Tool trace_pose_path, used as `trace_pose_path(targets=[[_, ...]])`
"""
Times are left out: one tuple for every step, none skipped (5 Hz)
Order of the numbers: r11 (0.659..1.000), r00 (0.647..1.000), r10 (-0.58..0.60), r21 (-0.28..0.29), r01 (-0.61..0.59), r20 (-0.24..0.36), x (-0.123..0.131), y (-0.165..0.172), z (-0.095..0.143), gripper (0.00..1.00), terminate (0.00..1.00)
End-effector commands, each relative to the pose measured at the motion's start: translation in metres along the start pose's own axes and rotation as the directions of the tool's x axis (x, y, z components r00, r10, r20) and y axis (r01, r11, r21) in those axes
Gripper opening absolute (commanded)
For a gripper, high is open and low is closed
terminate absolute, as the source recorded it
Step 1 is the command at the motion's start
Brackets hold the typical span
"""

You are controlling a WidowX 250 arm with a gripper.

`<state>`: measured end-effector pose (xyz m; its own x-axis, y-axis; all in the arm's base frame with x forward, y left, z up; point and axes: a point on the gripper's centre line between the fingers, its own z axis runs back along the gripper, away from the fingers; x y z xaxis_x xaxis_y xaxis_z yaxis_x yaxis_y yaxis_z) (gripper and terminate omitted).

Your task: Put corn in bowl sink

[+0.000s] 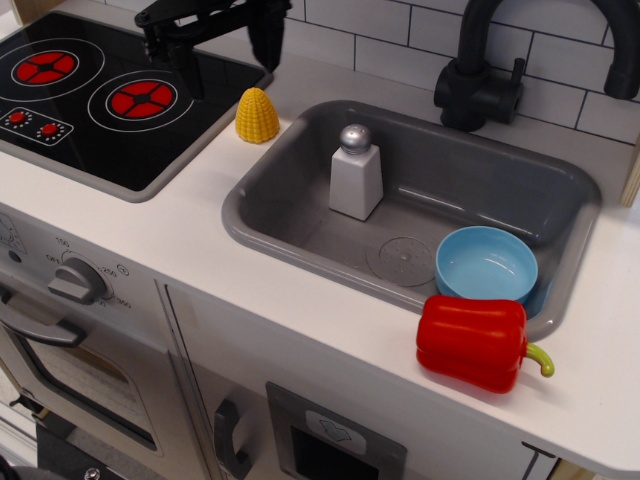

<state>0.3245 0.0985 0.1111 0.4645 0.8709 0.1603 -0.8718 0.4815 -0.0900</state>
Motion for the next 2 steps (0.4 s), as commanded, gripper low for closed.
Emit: trace_pose_path(targets=[[0.965, 0.965, 0.262, -0.020, -0.263, -0.017, 0.017, -0.013, -0.011, 1.00, 0.00], [0.956, 0.956, 0.292, -0.004, -0.293, -0.019, 0.017, -0.013, -0.029, 1.00, 0.00]])
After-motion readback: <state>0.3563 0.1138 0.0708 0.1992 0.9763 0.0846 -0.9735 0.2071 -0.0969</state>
